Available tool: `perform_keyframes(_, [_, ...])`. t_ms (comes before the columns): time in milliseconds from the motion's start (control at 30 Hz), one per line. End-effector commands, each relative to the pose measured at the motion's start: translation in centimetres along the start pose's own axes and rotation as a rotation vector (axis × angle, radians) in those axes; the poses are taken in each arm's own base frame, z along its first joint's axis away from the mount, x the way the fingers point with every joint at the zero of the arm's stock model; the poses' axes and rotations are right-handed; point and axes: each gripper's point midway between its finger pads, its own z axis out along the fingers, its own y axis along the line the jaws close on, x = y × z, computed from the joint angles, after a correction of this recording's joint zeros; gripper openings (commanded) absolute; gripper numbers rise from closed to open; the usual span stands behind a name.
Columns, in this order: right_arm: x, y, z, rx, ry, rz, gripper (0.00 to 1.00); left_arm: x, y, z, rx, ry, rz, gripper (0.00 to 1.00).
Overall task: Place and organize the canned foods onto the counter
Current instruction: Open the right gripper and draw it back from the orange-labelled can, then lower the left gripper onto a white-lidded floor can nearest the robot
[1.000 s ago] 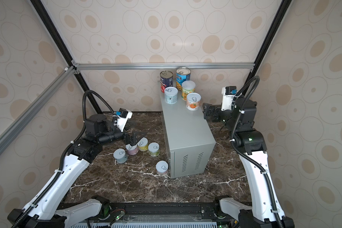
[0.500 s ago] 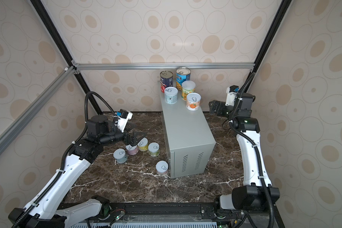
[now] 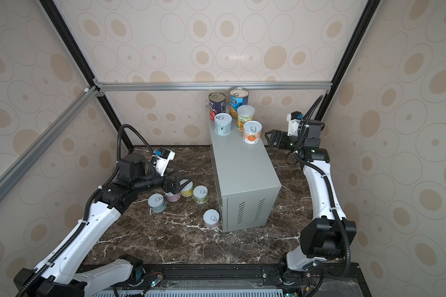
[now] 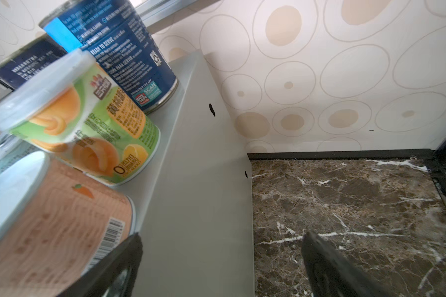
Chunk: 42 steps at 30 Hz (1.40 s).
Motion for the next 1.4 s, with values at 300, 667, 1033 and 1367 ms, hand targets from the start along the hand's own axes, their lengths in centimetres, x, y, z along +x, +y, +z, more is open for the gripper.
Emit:
perform_keyframes(300, [-1.4, 2.4, 0.9, -0.061, -0.016, -0.038, 1.0, -0.5, -0.3, -1.0, -0.004, -0.029, 0.017, 0.98])
perform_keyframes(667, [-1.5, 3.1, 0.4, -0.073, -0.024, -0.051, 1.0, -0.4, -0.2, -0.8, -0.006, -0.022, 0.018, 0.98])
perform_keyframes(1033, [-1.9, 3.3, 0.3, -0.054, -0.031, -0.064, 1.0, -0.6, -0.2, -0.8, -0.005, -0.026, 0.019, 0.98])
perform_keyframes(1367, [-1.9, 3.4, -0.7, -0.029, -0.036, -0.083, 1.0, -0.5, -0.1, -0.6, -0.003, -0.026, 0.017, 0.98])
